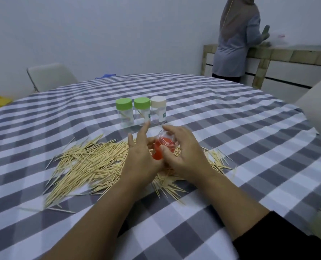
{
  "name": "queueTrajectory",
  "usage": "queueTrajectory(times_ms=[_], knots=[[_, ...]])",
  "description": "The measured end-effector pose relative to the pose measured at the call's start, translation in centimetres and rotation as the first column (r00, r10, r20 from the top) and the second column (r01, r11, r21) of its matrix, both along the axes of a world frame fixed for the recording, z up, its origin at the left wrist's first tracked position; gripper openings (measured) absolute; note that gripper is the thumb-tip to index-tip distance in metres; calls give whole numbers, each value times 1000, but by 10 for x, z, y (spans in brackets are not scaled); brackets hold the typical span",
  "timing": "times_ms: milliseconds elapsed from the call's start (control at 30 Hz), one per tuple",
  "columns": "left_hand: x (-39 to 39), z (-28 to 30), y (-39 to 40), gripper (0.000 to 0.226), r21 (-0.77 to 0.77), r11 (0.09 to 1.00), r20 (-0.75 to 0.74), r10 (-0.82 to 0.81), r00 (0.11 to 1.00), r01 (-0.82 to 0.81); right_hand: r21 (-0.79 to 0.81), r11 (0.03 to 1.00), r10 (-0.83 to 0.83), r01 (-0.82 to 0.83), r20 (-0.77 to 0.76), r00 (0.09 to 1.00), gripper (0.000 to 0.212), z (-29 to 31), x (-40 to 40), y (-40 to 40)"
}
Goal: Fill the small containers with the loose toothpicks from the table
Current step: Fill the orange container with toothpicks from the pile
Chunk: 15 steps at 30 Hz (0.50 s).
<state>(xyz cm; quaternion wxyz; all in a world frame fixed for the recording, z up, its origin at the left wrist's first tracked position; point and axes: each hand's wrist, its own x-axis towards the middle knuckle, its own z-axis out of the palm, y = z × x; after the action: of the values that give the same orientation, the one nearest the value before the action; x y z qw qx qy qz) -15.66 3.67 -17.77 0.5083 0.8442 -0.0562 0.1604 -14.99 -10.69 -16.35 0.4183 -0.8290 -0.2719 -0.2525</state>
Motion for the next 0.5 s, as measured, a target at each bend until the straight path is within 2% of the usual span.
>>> queueTrajectory(times_ms=[100, 200, 267, 367, 500], knots=[[1, 0, 1, 96, -23, 1000, -24, -10, 1000, 9, 103, 995, 3, 3, -52, 999, 44, 3, 0, -5], [0, 0, 0, 97, 87, 995, 10, 50, 999, -51, 184, 980, -57, 80, -126, 990, 49, 6, 5, -16], [0, 0, -1, 96, 150, 983, -4, 104, 995, -102, 134, 974, -148, 180, -222, 964, 57, 6, 12, -27], [-1, 3, -2, 97, 212, 970, -43, 134, 990, -122, 5, 942, -315, 336, -337, 887, 54, 4, 23, -39], [-4, 10, -2, 90, 272, 954, -28, 142, 989, -129, -206, 816, -578, 540, -285, 765, 33, 0, 30, -46]])
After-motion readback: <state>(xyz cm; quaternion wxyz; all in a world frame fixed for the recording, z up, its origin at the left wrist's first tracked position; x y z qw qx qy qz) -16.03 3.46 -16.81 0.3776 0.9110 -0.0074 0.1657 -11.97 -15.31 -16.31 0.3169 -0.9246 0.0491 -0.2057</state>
